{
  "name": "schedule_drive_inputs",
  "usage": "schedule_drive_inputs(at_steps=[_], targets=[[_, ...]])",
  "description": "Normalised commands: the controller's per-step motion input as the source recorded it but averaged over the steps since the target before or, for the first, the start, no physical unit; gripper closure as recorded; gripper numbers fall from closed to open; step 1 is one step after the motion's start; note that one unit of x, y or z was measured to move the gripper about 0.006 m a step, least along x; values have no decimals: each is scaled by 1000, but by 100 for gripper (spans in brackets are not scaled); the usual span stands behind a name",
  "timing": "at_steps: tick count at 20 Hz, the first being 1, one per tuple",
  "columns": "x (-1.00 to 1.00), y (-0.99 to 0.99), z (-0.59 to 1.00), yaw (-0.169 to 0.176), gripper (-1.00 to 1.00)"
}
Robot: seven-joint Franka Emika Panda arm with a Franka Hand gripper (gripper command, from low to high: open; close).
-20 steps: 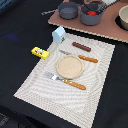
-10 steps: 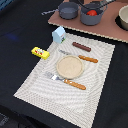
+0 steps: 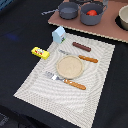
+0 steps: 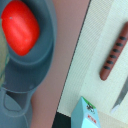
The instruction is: Interact with the objects in diverse but meaningful ways.
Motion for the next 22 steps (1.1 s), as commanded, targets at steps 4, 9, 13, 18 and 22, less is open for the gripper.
schedule_drive_inputs(at_steps=[4,9,13,18,22], targets=[[421,-768,42,-21,-100],[173,-379,-238,-56,-100],[0,-91,-449,-110,-100],[-77,-50,-574,-91,-100],[-96,0,-614,-73,-100]])
